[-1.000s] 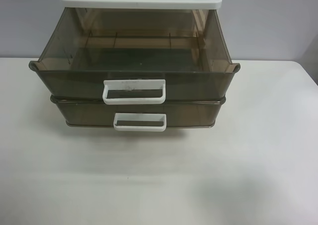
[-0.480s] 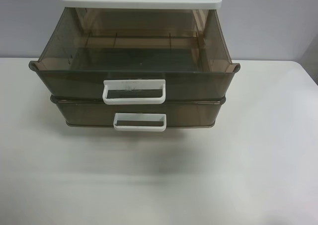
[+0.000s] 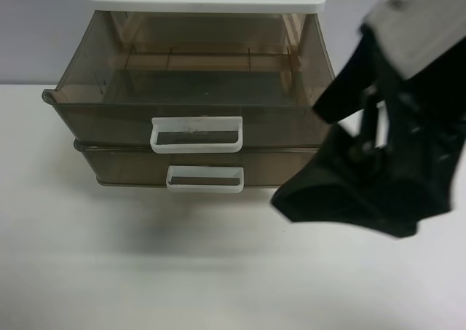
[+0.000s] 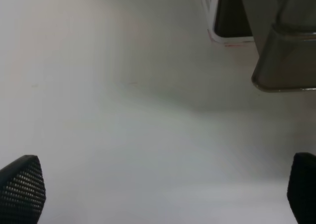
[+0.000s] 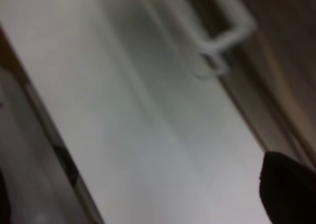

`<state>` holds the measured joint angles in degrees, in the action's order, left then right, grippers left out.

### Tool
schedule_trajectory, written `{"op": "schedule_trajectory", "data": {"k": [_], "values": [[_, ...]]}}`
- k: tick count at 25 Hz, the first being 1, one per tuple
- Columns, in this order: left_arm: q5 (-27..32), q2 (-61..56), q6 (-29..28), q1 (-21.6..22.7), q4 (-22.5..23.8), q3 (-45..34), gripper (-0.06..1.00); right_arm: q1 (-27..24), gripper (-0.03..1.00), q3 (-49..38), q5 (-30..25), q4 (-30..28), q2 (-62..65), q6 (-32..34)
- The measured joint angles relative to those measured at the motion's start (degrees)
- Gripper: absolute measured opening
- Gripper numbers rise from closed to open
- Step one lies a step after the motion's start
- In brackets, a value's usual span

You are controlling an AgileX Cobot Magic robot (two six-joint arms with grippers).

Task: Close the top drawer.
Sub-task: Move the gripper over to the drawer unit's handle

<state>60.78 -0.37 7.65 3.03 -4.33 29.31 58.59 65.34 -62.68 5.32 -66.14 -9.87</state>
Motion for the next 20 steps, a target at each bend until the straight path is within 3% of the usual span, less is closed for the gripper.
{"op": "schedule_trajectory", "data": {"k": [6,13,20], "values": [[0.0,0.0,0.0,0.0,0.0,0.0,0.99,8.0,0.99,4.8,3.2,-0.6,-12.0,-0.3],[0.0,0.0,0.0,0.0,0.0,0.0,0.99,8.4,0.99,8.9,5.2,-1.3,-22.7,-2.6],[0.0,0.0,0.0,0.0,0.0,0.0,0.99,8.4,0.99,12.1,5.9,-8.0,-27.9,-1.4]]}}
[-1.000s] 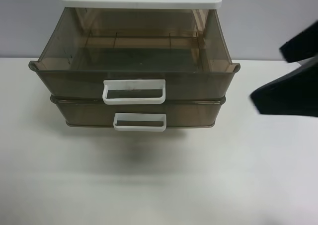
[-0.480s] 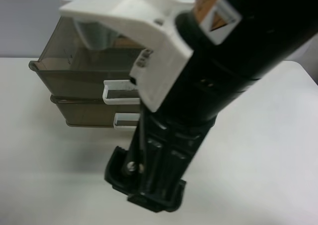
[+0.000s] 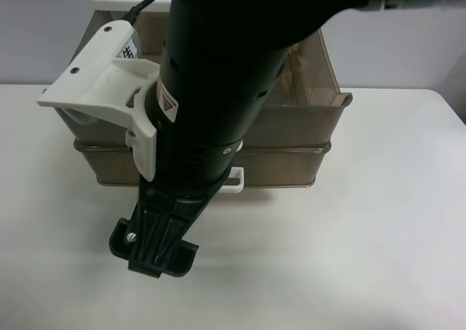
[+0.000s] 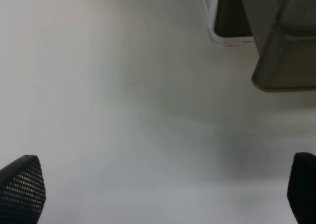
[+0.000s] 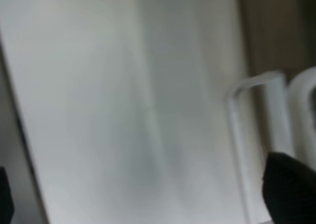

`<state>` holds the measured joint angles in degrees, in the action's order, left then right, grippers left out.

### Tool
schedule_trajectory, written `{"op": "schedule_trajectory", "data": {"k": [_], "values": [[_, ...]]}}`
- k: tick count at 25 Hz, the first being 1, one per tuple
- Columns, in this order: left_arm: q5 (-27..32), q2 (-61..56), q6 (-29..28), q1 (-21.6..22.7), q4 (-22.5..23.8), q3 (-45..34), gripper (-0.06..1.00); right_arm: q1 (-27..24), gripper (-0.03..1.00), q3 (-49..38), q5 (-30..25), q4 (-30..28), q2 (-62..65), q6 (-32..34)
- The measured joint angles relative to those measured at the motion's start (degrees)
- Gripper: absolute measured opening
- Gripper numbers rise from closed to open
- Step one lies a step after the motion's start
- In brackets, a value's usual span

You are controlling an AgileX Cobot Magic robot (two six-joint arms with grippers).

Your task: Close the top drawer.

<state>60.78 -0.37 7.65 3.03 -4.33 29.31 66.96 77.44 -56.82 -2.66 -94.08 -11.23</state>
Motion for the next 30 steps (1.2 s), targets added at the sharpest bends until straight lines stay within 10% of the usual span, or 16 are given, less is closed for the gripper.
{"op": "schedule_trajectory", "data": {"k": [30], "values": [[0.0,0.0,0.0,0.0,0.0,0.0,0.99,-9.4,0.99,7.0,4.1,-8.9,-6.2,1.4]]}}
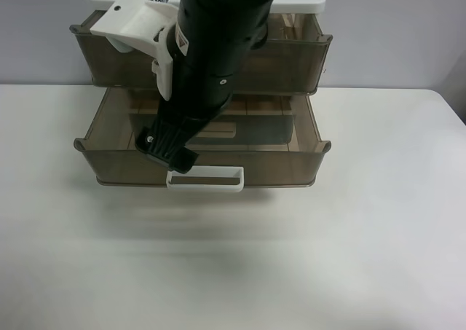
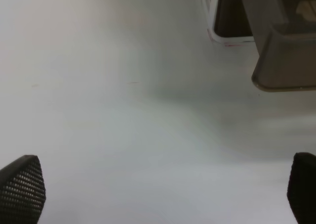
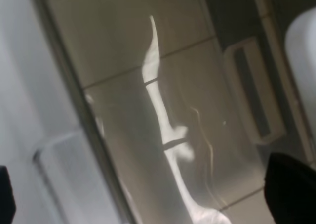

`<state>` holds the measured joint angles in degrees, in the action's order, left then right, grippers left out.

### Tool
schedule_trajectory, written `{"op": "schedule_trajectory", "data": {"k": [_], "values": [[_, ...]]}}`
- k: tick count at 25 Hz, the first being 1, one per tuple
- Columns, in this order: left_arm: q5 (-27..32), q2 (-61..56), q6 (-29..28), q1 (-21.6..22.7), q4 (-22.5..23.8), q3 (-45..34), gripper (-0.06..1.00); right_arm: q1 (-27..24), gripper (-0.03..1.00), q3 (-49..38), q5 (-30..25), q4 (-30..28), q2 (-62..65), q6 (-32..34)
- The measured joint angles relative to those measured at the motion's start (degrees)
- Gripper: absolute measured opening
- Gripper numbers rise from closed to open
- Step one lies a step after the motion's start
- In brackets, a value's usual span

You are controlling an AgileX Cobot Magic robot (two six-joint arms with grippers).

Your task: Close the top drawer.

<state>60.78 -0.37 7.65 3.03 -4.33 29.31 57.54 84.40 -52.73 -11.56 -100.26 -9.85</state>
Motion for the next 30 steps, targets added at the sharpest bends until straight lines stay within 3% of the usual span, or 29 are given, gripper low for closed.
{"op": "schedule_trajectory", "data": {"k": [9,14,21,30], "values": [[0.0,0.0,0.0,0.0,0.0,0.0,0.99,-2.7,0.99,7.9,-1.7,-0.8,-5.2,-0.7],[0.0,0.0,0.0,0.0,0.0,0.0,0.99,-5.0,0.99,8.5,-2.7,0.4,-5.4,-1.8],[0.0,0.0,0.0,0.0,0.0,0.0,0.99,-8.9,0.99,8.6,0.2,-0.5,-6.1,-2.8],[0.0,0.0,0.0,0.0,0.0,0.0,0.99,-9.4,0.99,8.6,-1.0,0.4,-5.0,-3.0]]}}
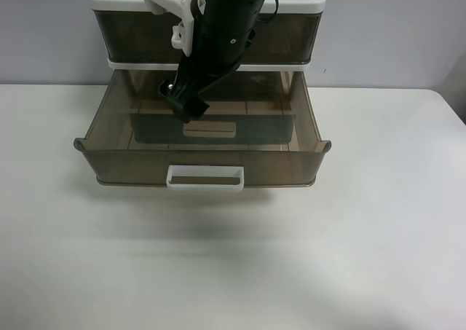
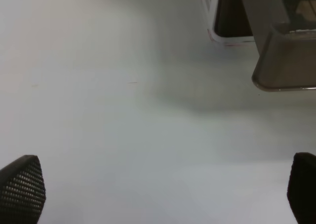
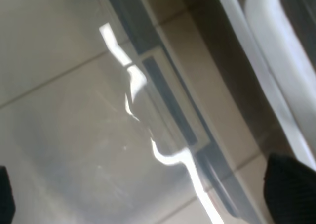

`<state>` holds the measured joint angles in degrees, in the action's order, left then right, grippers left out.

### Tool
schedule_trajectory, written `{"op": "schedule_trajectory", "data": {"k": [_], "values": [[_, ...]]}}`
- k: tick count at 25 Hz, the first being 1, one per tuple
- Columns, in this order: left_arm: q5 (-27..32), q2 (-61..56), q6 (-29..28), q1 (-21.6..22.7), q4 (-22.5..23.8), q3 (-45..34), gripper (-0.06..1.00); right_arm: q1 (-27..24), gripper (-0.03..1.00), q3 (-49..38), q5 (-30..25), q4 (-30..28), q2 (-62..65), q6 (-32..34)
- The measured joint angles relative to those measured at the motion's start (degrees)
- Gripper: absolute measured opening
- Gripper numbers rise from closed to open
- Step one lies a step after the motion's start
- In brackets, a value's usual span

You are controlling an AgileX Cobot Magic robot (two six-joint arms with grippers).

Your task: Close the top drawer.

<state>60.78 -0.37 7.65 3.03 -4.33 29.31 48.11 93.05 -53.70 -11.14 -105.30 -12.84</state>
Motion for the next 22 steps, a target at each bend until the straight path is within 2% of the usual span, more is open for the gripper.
{"op": "schedule_trajectory", "data": {"k": [5,8,10,14,22], "values": [[0.0,0.0,0.0,0.0,0.0,0.0,0.99,3.0,0.99,0.0,-6.5,-0.8,7.2,-0.1],[0.0,0.0,0.0,0.0,0.0,0.0,0.99,4.4,0.99,0.0,-13.1,1.3,12.9,-0.1],[0.0,0.0,0.0,0.0,0.0,0.0,0.99,4.5,0.99,0.0,-15.3,3.2,15.9,-0.1],[0.0,0.0,0.0,0.0,0.0,0.0,0.99,4.6,0.99,-3.9,-15.7,7.0,22.9,0.0],[0.0,0.0,0.0,0.0,0.0,0.0,0.99,4.6,0.99,-24.2,-15.9,4.5,45.5,3.9]]}}
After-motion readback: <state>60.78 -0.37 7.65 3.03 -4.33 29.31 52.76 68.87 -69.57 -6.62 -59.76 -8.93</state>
